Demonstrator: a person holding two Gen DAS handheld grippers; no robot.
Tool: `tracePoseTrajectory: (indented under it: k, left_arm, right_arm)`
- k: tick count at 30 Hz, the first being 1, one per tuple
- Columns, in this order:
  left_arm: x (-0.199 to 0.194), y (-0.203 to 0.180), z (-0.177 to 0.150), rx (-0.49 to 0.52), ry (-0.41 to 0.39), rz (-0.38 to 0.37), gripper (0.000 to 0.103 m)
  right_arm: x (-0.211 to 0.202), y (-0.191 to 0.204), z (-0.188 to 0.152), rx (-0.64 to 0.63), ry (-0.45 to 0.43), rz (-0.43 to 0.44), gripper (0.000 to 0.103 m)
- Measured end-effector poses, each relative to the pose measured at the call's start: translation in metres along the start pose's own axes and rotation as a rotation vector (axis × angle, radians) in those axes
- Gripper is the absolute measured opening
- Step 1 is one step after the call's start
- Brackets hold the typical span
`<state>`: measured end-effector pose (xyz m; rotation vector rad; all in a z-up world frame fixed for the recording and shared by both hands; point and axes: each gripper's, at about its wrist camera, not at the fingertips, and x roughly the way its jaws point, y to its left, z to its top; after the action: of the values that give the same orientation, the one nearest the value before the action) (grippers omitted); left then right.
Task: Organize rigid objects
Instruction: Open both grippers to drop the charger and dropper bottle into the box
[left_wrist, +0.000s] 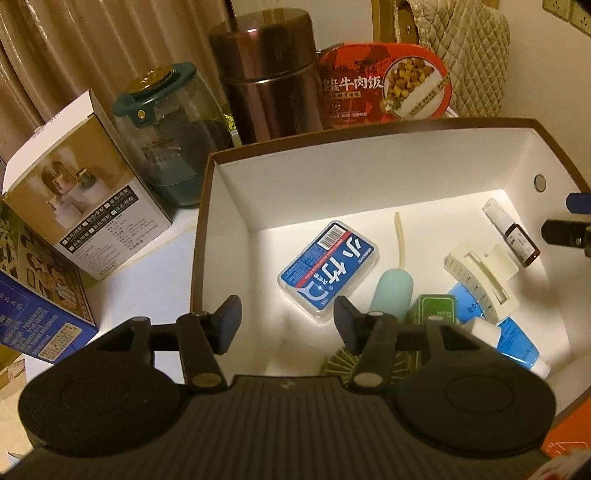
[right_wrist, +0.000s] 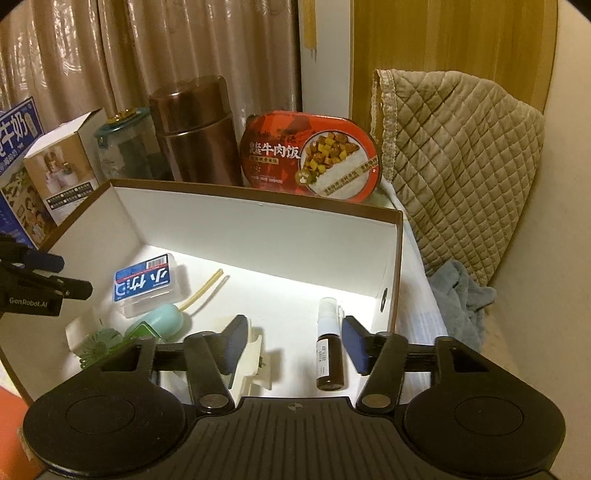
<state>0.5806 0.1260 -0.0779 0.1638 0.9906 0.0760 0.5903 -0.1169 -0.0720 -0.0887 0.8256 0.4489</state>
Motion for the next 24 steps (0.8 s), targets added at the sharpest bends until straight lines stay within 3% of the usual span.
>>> tracePoseTrajectory:
  k: [15,24]
  left_arm:
    - [-0.020,-0.007,-0.008,-0.010,-0.014,-0.036,0.051]
    - [-0.061,-0.012,-0.022,-0.026,-0.067,-0.074,0.052]
  right_arm:
    - [-0.017,0.006,-0.009,0.006,0.003,0.016,0.061]
    - [-0.054,0.010,-0.023,0.044,-0.037,0.032,0.061]
